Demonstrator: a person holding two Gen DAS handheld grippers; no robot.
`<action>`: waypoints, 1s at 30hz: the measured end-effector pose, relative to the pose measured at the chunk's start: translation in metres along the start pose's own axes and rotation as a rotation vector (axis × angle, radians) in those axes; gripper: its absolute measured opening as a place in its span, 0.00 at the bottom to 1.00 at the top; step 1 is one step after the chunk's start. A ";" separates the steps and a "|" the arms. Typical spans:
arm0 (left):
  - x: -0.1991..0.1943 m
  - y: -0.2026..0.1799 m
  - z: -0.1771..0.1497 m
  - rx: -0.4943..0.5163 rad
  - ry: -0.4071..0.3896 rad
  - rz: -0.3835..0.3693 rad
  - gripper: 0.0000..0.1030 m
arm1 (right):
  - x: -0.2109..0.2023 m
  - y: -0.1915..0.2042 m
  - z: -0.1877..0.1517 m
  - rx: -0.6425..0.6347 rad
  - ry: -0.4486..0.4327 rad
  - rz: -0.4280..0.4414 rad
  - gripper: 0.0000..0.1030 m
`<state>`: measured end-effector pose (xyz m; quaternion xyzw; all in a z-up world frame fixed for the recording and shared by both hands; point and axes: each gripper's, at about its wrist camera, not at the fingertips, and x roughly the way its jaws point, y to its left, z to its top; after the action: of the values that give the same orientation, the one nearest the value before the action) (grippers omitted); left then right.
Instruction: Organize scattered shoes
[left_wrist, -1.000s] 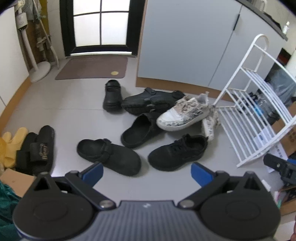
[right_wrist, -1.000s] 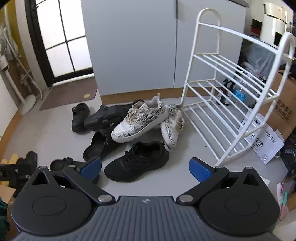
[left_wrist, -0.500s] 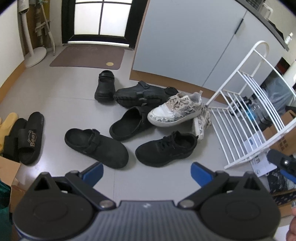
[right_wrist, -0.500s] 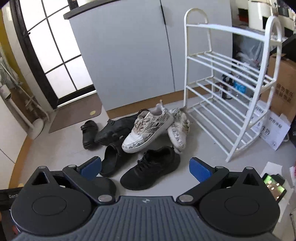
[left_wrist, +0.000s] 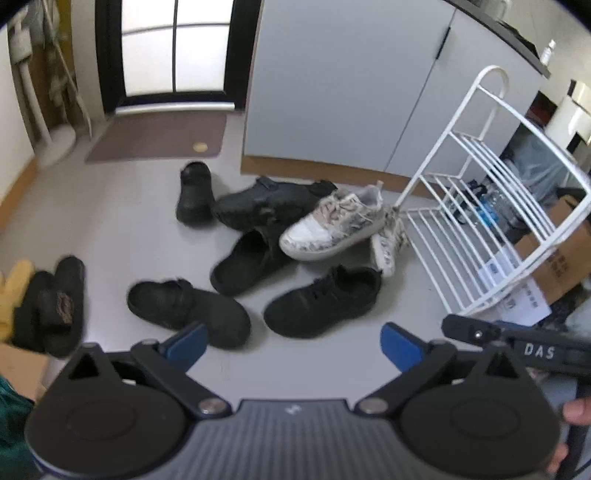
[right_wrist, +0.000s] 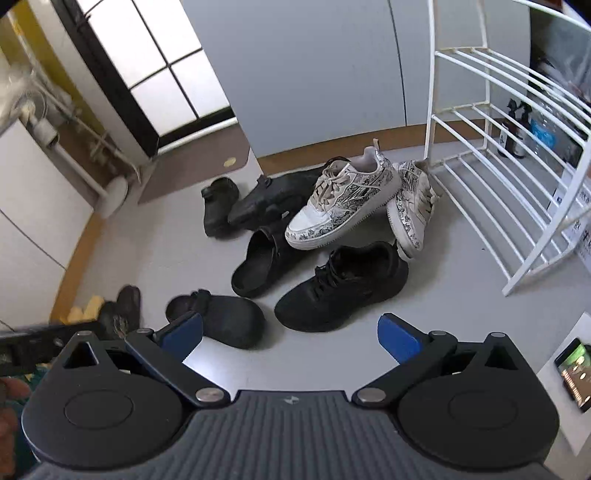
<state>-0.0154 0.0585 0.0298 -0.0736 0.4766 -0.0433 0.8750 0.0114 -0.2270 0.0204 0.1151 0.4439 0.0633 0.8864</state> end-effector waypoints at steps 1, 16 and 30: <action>0.006 0.003 0.001 -0.005 0.009 -0.003 0.96 | 0.003 -0.001 0.002 -0.005 0.008 0.004 1.00; 0.076 0.022 0.048 -0.056 0.089 -0.063 0.83 | 0.046 -0.015 0.033 -0.052 0.099 0.036 1.00; 0.113 0.041 0.056 -0.064 0.129 -0.055 0.82 | 0.080 -0.029 0.042 0.046 0.130 0.005 0.92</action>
<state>0.0933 0.0878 -0.0404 -0.1115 0.5311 -0.0566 0.8380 0.0934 -0.2439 -0.0241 0.1322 0.5016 0.0626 0.8527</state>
